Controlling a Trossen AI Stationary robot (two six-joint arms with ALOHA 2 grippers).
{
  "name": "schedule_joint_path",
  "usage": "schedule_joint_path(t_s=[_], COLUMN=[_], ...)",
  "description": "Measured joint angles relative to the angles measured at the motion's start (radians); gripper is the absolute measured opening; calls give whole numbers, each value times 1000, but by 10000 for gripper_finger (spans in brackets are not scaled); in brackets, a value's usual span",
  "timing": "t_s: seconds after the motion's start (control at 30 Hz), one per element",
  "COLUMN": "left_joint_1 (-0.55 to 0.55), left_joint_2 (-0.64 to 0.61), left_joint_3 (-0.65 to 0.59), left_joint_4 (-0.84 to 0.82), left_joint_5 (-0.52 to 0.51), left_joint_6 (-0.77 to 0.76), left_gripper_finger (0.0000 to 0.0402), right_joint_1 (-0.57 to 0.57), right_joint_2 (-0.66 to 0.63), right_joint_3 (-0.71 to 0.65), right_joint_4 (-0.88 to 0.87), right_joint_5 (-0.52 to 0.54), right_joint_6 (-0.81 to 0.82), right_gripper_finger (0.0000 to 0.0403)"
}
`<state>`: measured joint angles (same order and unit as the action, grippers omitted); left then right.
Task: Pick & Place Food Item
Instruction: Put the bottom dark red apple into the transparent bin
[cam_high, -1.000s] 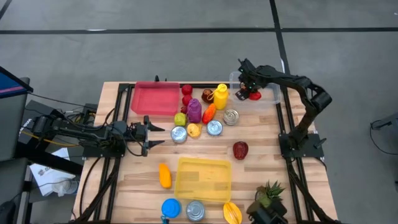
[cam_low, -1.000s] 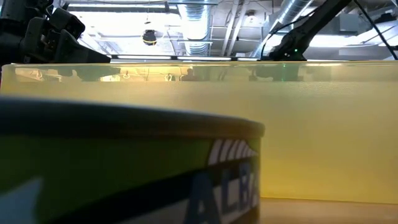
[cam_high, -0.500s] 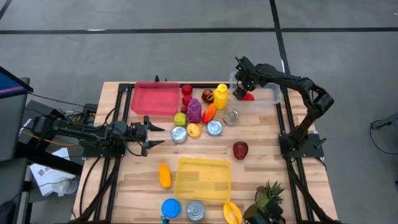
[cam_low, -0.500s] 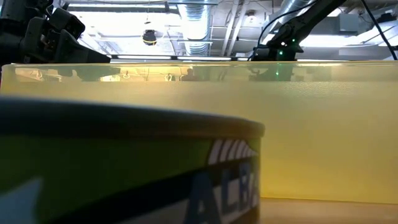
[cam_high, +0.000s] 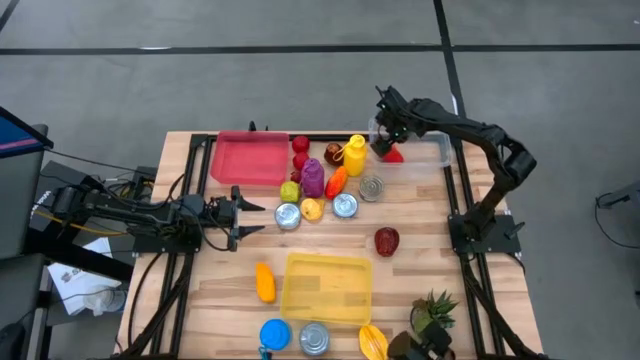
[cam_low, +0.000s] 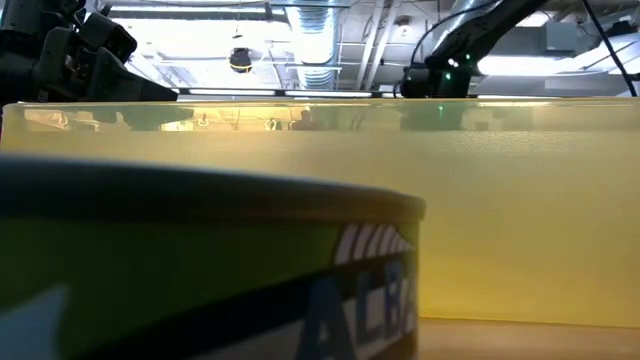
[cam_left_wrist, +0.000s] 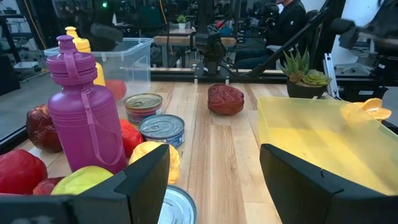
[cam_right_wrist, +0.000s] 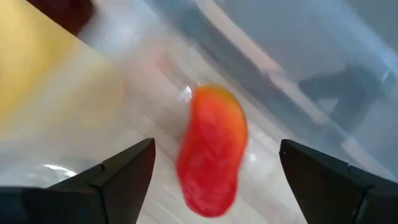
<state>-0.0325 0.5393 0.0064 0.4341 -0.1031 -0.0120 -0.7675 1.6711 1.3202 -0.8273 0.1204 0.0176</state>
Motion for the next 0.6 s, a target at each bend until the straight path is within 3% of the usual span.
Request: schedule_joint_path(t_s=[0.3, 0.5, 0.6], left_joint_1=[0, 0, 0], left_joint_2=[0, 0, 0], left_joint_3=[0, 0, 0], left_joint_4=[0, 0, 0], left_joint_5=[1, 1, 1], left_joint_6=[4, 6, 6], left_gripper_finger=[245, 245, 245], right_joint_1=[145, 274, 346], right_joint_2=[-183, -322, -373], right_joint_3=[17, 11, -53], right_joint_4=[267, 530, 717], right_joint_5=[10, 8, -20], right_joint_6=[-72, -131, -165], right_gripper_finger=[328, 324, 324])
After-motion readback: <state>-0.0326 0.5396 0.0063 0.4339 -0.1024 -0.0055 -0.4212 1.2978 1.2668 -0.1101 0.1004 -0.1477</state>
